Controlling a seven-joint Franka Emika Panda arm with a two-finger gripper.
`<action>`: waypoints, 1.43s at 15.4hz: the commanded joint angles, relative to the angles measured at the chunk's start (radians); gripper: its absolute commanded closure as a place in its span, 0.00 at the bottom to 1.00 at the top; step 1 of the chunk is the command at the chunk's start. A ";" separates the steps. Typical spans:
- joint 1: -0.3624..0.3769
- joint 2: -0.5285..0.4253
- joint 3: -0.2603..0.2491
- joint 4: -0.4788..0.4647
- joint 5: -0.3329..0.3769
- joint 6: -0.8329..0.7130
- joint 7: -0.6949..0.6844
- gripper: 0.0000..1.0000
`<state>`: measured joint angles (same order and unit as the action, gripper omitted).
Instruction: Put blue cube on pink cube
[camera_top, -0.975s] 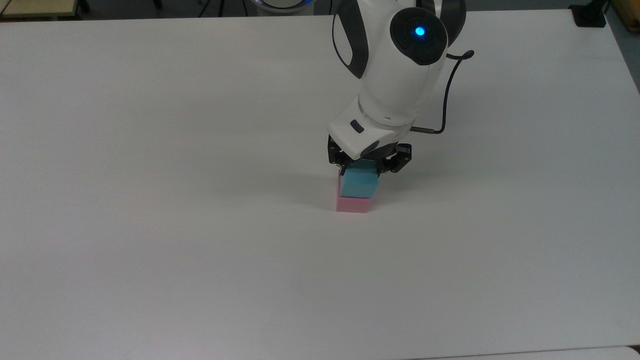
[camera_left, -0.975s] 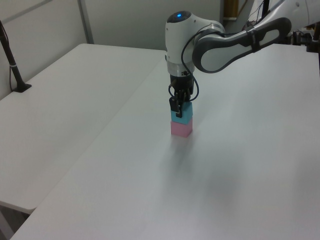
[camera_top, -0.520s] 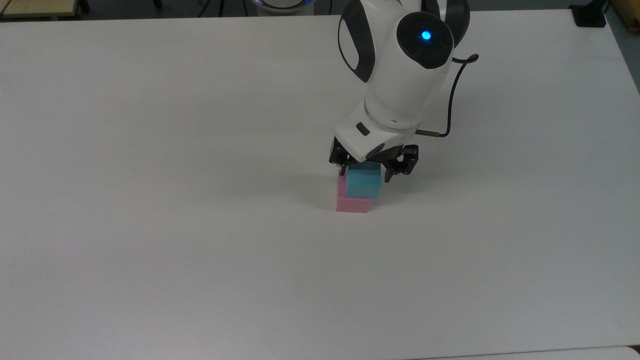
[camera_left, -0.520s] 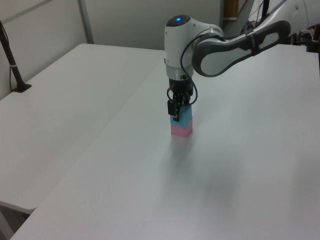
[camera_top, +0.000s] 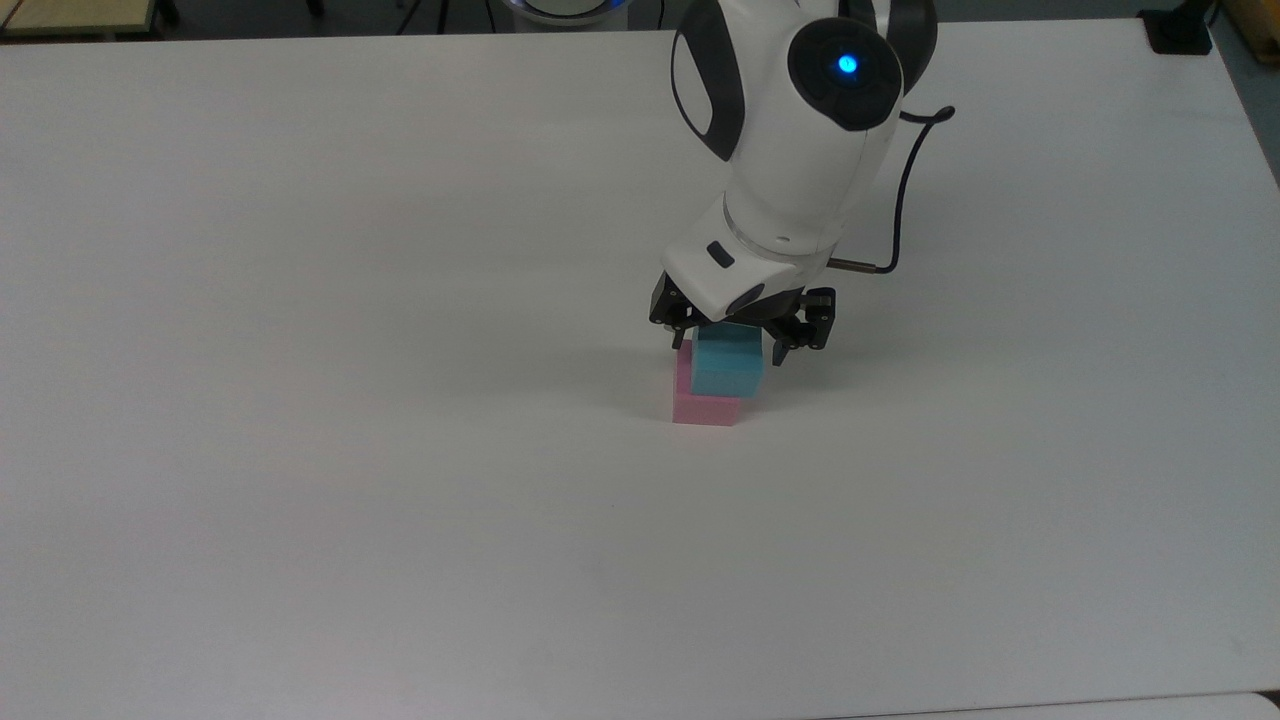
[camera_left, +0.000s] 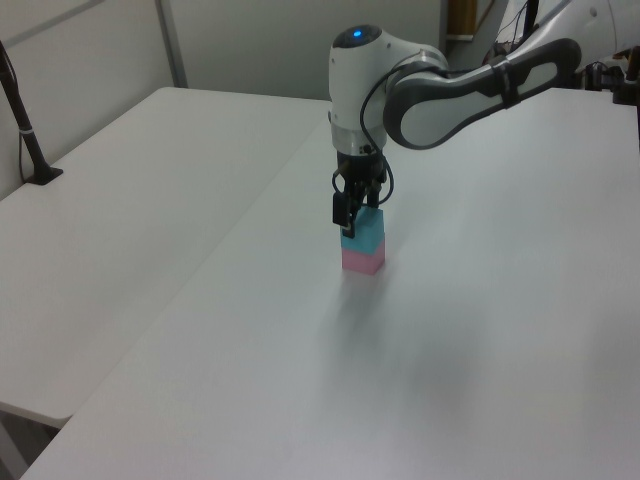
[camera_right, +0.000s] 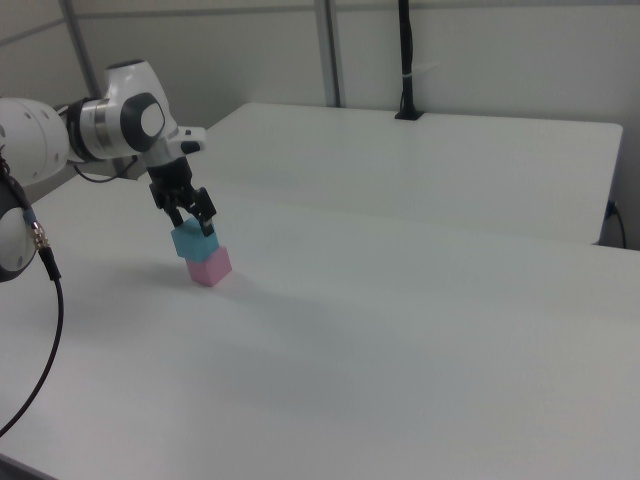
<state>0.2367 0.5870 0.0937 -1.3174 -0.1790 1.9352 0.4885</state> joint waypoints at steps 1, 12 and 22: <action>-0.014 -0.105 -0.020 -0.005 0.061 -0.099 0.015 0.00; -0.240 -0.617 -0.058 -0.247 0.133 -0.312 -0.131 0.00; -0.296 -0.699 -0.149 -0.319 0.122 -0.312 -0.544 0.00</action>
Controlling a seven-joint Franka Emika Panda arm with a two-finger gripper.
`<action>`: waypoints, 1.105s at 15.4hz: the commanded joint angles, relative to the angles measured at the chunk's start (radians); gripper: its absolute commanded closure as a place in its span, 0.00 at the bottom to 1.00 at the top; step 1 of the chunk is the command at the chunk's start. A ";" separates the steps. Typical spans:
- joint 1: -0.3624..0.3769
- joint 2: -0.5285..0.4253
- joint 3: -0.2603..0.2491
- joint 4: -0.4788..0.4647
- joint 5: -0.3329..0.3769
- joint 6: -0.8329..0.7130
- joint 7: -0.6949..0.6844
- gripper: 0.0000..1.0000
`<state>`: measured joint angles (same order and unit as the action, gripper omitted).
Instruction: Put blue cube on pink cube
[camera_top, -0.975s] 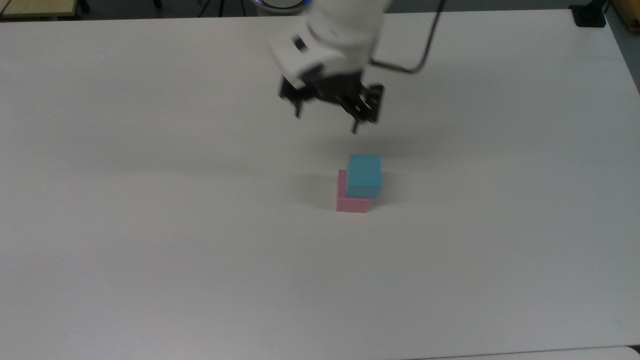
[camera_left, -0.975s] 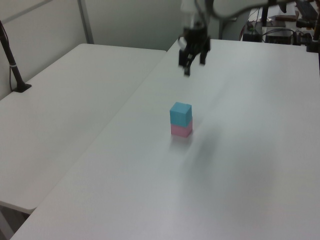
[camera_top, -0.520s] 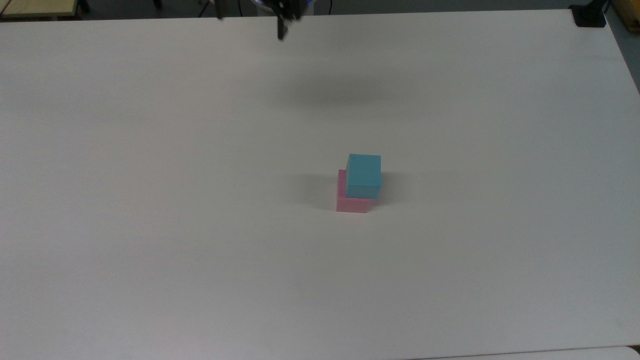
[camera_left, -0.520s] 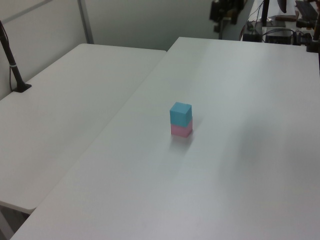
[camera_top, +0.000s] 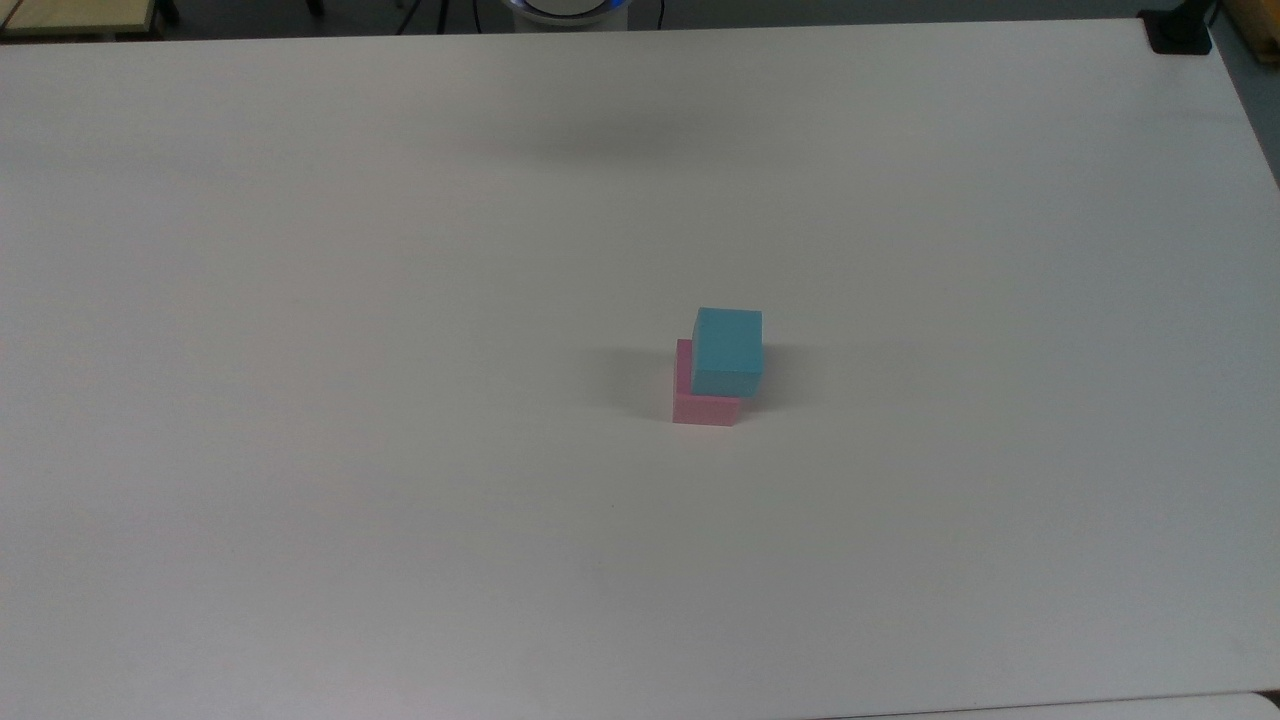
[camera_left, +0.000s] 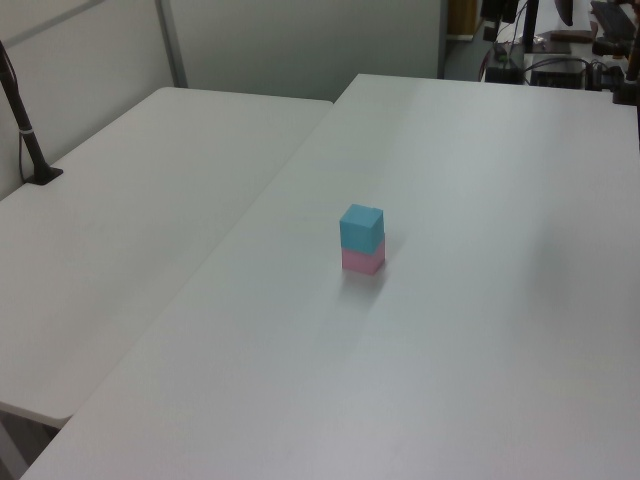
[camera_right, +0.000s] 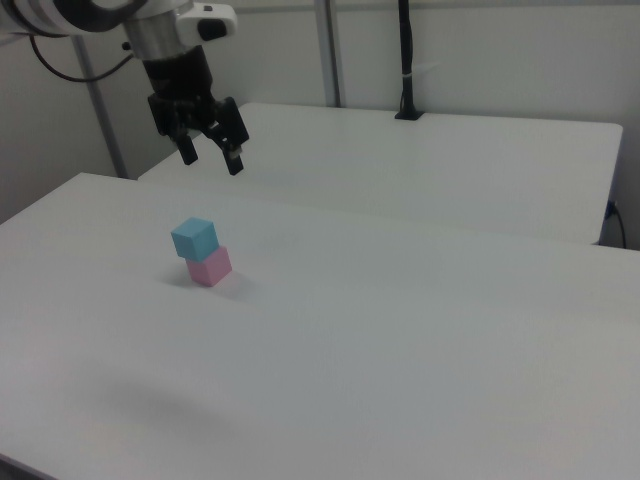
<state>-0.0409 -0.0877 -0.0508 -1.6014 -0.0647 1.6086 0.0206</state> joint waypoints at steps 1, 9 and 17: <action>-0.019 -0.026 -0.004 -0.035 0.008 0.013 -0.080 0.00; 0.001 -0.015 -0.003 -0.035 0.016 0.016 0.065 0.00; 0.001 -0.007 -0.001 -0.034 0.016 0.022 0.062 0.00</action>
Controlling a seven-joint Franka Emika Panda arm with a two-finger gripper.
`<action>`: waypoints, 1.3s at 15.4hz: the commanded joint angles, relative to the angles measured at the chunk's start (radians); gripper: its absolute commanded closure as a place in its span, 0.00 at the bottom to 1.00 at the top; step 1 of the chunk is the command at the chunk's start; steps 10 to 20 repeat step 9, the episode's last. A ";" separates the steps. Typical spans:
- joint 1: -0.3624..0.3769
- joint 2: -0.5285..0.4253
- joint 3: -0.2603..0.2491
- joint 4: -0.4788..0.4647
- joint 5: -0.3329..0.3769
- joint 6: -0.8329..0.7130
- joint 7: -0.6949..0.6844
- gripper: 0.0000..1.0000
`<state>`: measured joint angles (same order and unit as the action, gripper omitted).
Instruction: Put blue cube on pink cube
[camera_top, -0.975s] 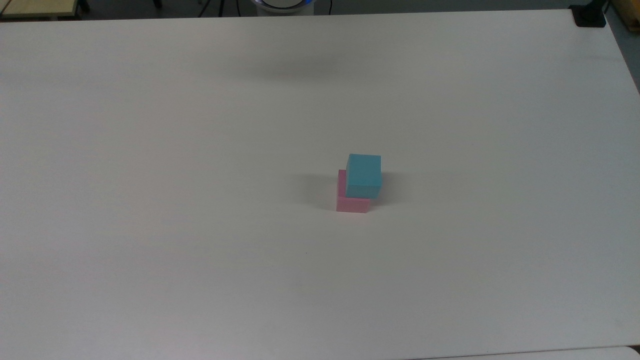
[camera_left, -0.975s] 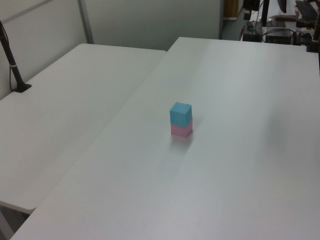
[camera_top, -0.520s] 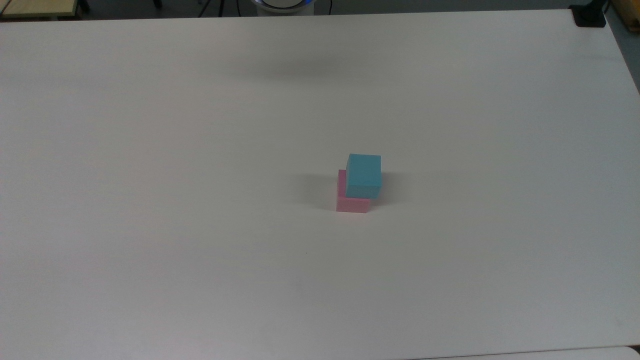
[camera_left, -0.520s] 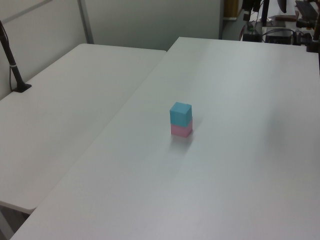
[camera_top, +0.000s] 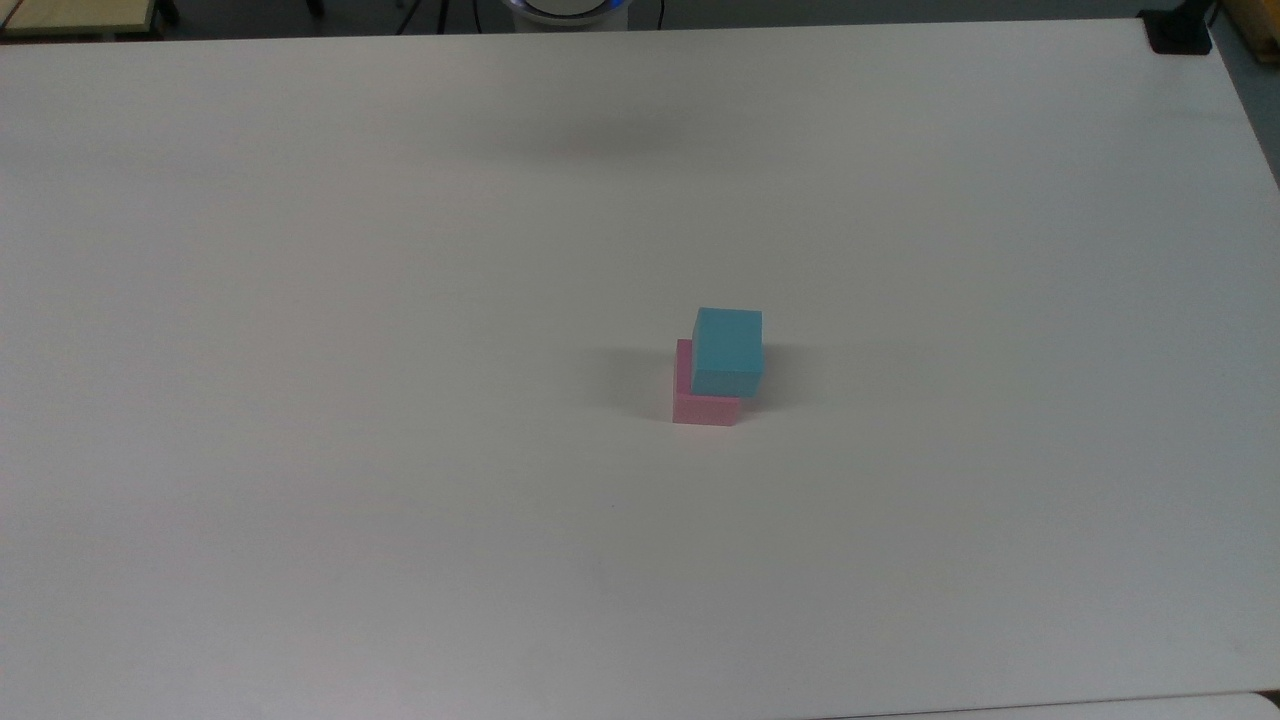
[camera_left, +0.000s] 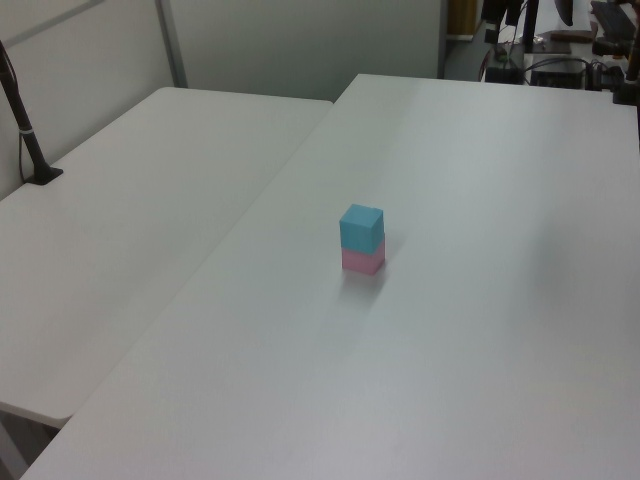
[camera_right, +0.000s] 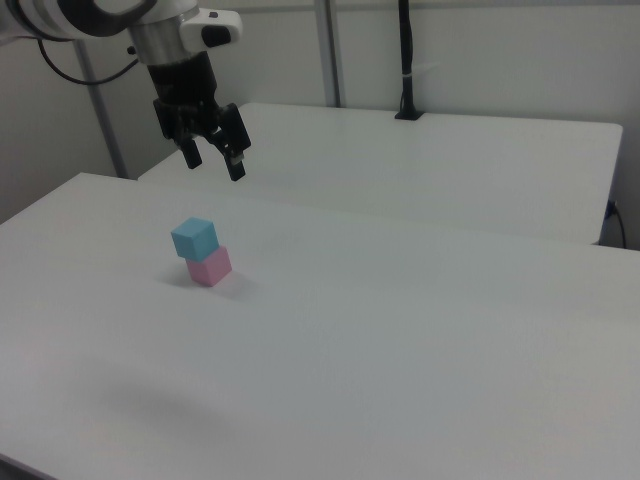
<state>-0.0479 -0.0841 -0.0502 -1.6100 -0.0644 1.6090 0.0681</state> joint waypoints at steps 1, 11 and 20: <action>0.007 -0.008 -0.002 -0.025 0.015 0.022 0.010 0.00; 0.008 -0.003 0.000 -0.024 0.021 0.025 -0.013 0.00; 0.008 -0.003 0.000 -0.024 0.021 0.025 -0.013 0.00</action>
